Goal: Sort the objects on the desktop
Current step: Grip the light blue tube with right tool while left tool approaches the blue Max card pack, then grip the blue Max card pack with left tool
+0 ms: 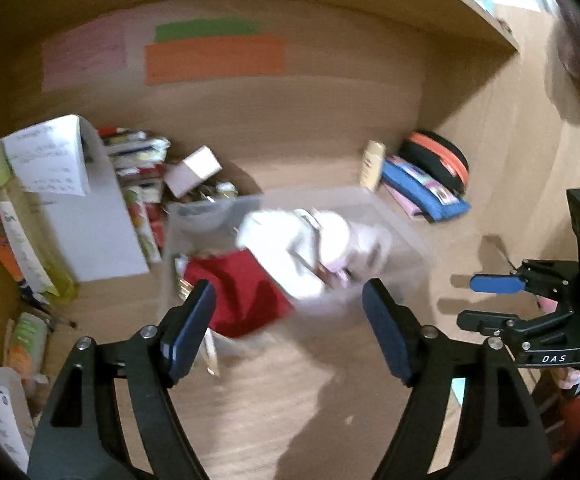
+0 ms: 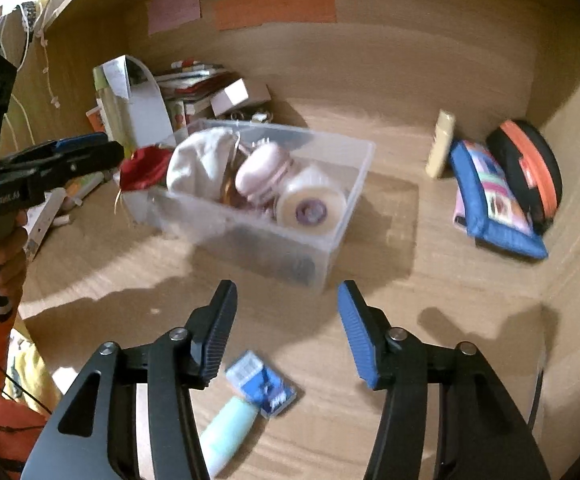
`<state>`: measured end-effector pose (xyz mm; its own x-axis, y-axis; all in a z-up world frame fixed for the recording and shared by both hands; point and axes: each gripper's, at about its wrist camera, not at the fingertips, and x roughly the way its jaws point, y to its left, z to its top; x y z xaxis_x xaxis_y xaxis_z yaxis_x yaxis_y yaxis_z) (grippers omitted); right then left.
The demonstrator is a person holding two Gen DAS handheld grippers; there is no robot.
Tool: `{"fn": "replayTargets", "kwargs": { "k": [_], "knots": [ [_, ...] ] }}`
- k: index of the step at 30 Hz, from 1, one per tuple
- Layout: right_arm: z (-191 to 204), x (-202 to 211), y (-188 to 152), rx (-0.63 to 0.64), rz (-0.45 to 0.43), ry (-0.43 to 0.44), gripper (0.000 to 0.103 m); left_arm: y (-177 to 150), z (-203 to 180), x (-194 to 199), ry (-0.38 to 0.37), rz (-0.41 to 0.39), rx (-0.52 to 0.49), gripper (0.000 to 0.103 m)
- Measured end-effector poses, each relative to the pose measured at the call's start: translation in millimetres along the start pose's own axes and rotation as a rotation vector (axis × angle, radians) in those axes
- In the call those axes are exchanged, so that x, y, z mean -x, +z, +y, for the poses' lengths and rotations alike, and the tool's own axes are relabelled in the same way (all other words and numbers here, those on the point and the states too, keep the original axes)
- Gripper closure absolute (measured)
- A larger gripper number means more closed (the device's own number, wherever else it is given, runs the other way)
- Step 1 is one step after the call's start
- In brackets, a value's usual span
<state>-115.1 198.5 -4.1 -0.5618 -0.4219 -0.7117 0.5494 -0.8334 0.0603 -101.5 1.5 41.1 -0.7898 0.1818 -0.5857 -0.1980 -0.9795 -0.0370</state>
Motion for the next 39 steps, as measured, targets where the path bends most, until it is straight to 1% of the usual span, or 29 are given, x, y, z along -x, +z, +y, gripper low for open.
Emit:
{"fn": "replayTargets", "kwargs": {
  "k": [4, 6, 9, 12, 14, 18, 21, 23, 24, 25, 26, 27, 28, 32, 39],
  "knots": [
    [10, -4, -20, 0.014, 0.055, 0.01, 0.054, -13, -17, -9, -0.041, 0.046, -0.022, 0.027],
    [17, -4, -30, 0.03, 0.077, 0.03, 0.054, -20, -24, -14, -0.069, 0.076, -0.029, 0.027],
    [26, -2, -45, 0.06, 0.096, 0.02, 0.054, -29, -35, -21, -0.097, 0.118, -0.044, 0.027],
    [29, -2, -56, 0.046, 0.116, 0.036, 0.054, -37, -44, -27, -0.113, 0.149, -0.063, 0.028],
    [30, -3, -60, 0.028, 0.124, 0.069, 0.054, -42, -49, -30, -0.125, 0.165, -0.067, 0.028],
    [37, -8, -63, 0.041, 0.13, 0.039, 0.054, -48, -53, -35, -0.145, 0.19, -0.056, 0.028],
    [34, -11, -67, 0.026, 0.142, 0.03, 0.054, -51, -56, -36, -0.148, 0.195, -0.059, 0.028],
    [31, -10, -69, 0.018, 0.131, 0.02, 0.057, -53, -59, -37, -0.152, 0.203, -0.066, 0.028],
    [31, -8, -70, 0.017, 0.128, 0.013, 0.06, -54, -61, -39, -0.155, 0.207, -0.07, 0.028],
    [31, -8, -70, 0.017, 0.126, 0.009, 0.067, -55, -64, -40, -0.159, 0.213, -0.076, 0.028],
    [32, -7, -71, 0.021, 0.122, 0.007, 0.071, -55, -66, -41, -0.165, 0.219, -0.081, 0.028],
    [32, -6, -72, 0.029, 0.116, 0.007, 0.078, -56, -70, -44, -0.173, 0.227, -0.089, 0.028],
    [32, -5, -73, 0.032, 0.112, 0.004, 0.08, -57, -72, -45, -0.181, 0.233, -0.094, 0.028],
    [25, 2, -78, 0.022, 0.104, -0.02, 0.081, -59, -87, -55, -0.211, 0.267, -0.123, 0.028],
    [-17, 23, -90, -0.087, 0.074, -0.066, 0.081, -60, -116, -70, -0.25, 0.31, -0.204, 0.028]
  ]
}}
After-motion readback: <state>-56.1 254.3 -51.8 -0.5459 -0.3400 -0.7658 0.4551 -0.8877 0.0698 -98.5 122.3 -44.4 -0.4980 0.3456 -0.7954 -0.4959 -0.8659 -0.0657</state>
